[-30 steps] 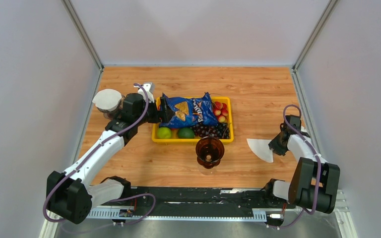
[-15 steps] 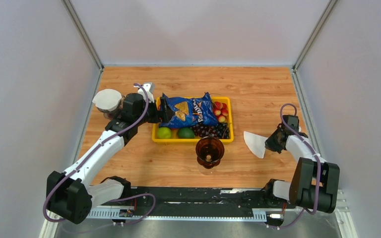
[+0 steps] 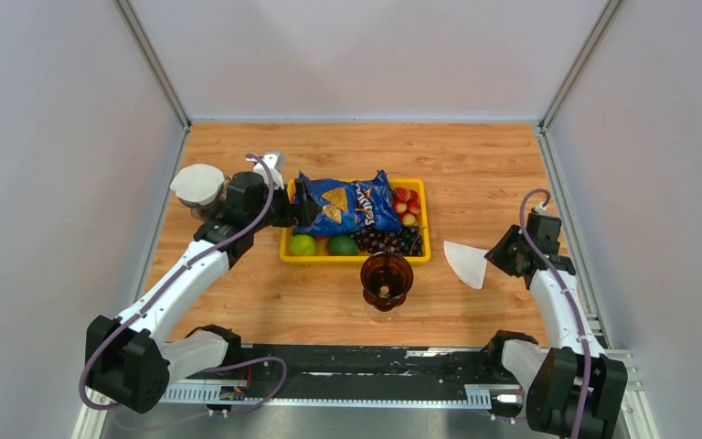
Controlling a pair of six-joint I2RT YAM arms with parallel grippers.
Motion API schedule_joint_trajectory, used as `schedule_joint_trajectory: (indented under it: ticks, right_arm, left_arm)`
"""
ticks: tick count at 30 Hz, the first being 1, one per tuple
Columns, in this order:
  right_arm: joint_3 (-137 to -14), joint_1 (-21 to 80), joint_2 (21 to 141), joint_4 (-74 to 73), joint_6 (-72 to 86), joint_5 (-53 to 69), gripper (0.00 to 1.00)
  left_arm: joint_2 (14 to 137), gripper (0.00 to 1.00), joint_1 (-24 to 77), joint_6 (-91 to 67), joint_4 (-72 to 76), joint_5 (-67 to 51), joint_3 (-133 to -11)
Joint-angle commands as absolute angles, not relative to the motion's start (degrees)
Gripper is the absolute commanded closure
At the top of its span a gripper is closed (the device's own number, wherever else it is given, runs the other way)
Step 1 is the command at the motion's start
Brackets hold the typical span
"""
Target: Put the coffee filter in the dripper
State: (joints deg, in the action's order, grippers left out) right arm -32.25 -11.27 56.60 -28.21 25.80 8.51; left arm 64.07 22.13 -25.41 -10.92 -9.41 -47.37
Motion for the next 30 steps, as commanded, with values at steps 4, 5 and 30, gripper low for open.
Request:
schedule_joint_trajectory:
  ticks: [4,5,30]
  right_arm:
    - [-34.12,-4.78,59.75,-33.56,26.90,3.77,0.39]
    - [-34.51,-2.94,60.62,-34.41,27.87,1.59,0.35]
    - [-32.55,6.67,74.44,-31.52,38.22,-8.34,0.85]
  left_arm:
    - [62.74,0.00,22.32,-25.82,-10.01,-9.23,-48.67]
    - [62.75,0.00,22.30,-25.83,-10.06,-9.23,-48.68]
    - [62.04,0.00,22.32,-25.90,-10.30,-8.70,-48.52]
